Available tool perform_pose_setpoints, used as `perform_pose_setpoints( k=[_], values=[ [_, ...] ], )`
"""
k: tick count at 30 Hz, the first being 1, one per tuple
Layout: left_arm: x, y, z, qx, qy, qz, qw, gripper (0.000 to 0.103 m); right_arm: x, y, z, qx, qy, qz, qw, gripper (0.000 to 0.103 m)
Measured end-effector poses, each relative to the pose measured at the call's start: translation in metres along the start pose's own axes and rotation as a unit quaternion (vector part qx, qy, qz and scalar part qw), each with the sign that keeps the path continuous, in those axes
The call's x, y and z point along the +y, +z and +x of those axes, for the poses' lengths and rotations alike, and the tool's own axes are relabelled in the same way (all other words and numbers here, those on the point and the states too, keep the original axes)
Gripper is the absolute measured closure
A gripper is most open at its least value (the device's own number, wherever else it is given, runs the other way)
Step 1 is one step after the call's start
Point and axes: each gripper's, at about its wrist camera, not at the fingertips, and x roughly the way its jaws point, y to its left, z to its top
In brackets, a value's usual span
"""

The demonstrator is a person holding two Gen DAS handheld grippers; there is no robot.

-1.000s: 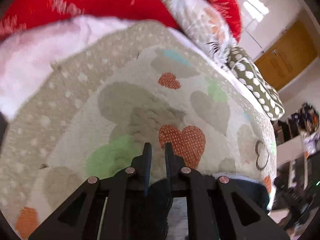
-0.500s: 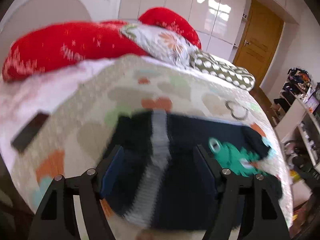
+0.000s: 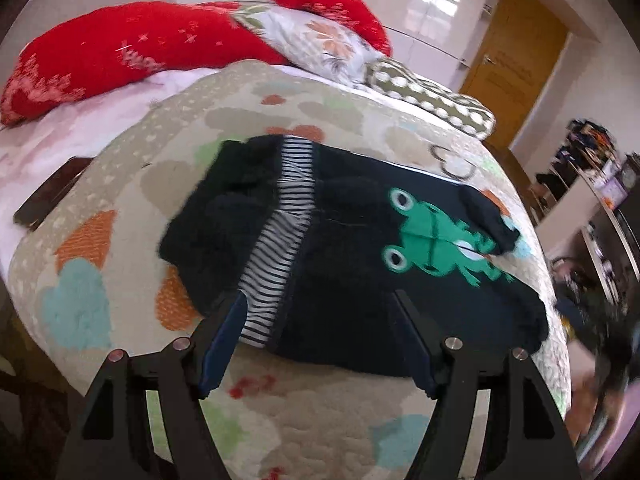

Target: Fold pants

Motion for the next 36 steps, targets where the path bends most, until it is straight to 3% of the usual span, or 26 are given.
perform_pose_setpoints(
  k=[3,7,10,13,14,15,16,19,21,24,26,28,30,32,36],
  values=[
    [-0.011,-0.004,0.001,0.005,-0.014,0.016,0.9998,0.031,0.008,0.043,0.034,0.031,0.010,-0.013,0.999,0.058],
    [-0.018,-0.008,0.004,0.016,-0.028,0.028,0.9991,0.031,0.011,0.096,0.101,0.064,-0.028,-0.037,0.997,0.058],
    [-0.023,-0.009,0.009,0.021,-0.026,0.037,0.9988,0.031,0.001,0.119,0.138,0.090,-0.038,-0.026,0.995,0.058],
    [-0.028,-0.009,0.018,0.028,-0.019,0.040,0.9986,0.031,-0.005,0.124,0.174,0.144,-0.005,-0.009,0.989,0.058],
    [-0.029,-0.008,0.020,0.031,-0.019,0.040,0.9985,0.031,-0.005,0.123,0.175,0.144,-0.001,-0.012,0.989,0.062],
    [-0.032,-0.008,0.024,0.035,-0.018,0.041,0.9984,0.031,-0.002,0.122,0.177,0.147,0.011,-0.016,0.989,0.086],
    [-0.034,-0.008,0.028,0.040,-0.015,0.042,0.9982,0.031,-0.001,0.122,0.178,0.160,0.029,-0.013,0.987,0.093],
    [-0.037,-0.007,0.034,0.049,-0.008,0.042,0.9978,0.031,0.004,0.122,0.149,0.117,0.050,-0.013,0.992,0.093],
    [-0.039,-0.003,0.035,0.045,0.000,0.044,0.9980,0.031,0.007,0.125,0.130,0.085,0.037,-0.016,0.996,0.093],
    [-0.043,0.003,0.034,0.038,0.006,0.042,0.9984,0.031,0.015,0.129,0.118,0.041,-0.057,-0.065,0.995,0.093],
    [-0.043,0.002,0.033,0.039,0.009,0.039,0.9984,0.031,0.015,0.126,0.124,0.042,-0.137,-0.101,0.985,0.094],
    [-0.041,-0.002,0.031,0.041,0.013,0.037,0.9984,0.031,0.005,0.124,0.119,0.023,-0.170,-0.103,0.980,0.093],
    [-0.038,-0.003,0.030,0.043,0.018,0.030,0.9985,0.031,-0.011,0.127,0.107,0.020,-0.121,-0.072,0.990,0.087],
    [-0.033,-0.002,0.028,0.044,0.019,0.019,0.9987,0.031,-0.024,0.130,0.094,0.030,-0.101,-0.040,0.994,0.079],
    [-0.018,0.007,0.022,0.032,0.034,0.002,0.9989,0.031,-0.030,0.117,0.051,0.016,-0.051,-0.025,0.998,0.079]
  ],
)
